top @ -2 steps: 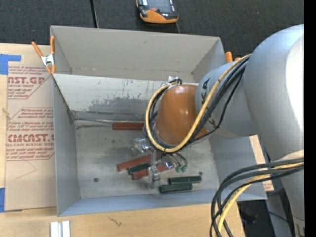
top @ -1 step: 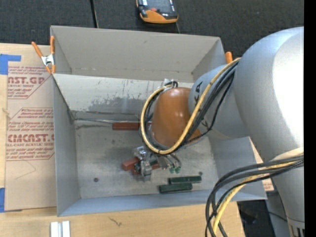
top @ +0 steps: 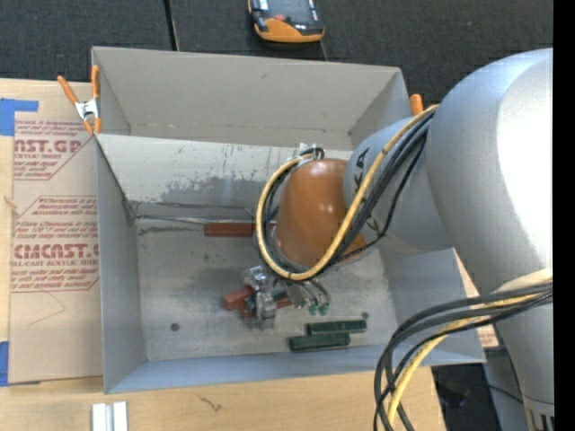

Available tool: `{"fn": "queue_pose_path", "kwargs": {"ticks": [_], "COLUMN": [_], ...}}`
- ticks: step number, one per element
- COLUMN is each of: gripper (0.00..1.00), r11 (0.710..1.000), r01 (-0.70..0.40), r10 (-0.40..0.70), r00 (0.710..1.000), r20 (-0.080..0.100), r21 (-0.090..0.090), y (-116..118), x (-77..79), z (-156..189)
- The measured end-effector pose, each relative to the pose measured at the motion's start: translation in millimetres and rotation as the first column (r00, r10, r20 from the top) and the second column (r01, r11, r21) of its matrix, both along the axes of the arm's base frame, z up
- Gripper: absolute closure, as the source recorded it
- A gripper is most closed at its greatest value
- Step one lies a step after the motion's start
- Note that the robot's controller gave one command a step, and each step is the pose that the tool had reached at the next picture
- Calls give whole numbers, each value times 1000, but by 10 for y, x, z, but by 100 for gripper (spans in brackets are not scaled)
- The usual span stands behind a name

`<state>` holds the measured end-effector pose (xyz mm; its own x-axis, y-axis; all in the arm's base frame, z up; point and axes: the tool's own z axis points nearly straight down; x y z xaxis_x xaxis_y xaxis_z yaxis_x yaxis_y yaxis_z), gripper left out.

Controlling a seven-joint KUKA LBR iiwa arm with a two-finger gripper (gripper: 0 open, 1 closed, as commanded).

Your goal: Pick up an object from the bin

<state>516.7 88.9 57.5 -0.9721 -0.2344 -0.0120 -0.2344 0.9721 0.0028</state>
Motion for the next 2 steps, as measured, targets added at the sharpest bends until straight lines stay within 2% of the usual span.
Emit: {"fn": "queue_pose_path", "kwargs": {"ticks": [2], "gripper": [100], "r11": [1000], "r01": [1], "r10": [-1], "r00": [1000], "r20": [-8], "r21": [-3], "y": [-2], "x": [-18], "z": [84]}}
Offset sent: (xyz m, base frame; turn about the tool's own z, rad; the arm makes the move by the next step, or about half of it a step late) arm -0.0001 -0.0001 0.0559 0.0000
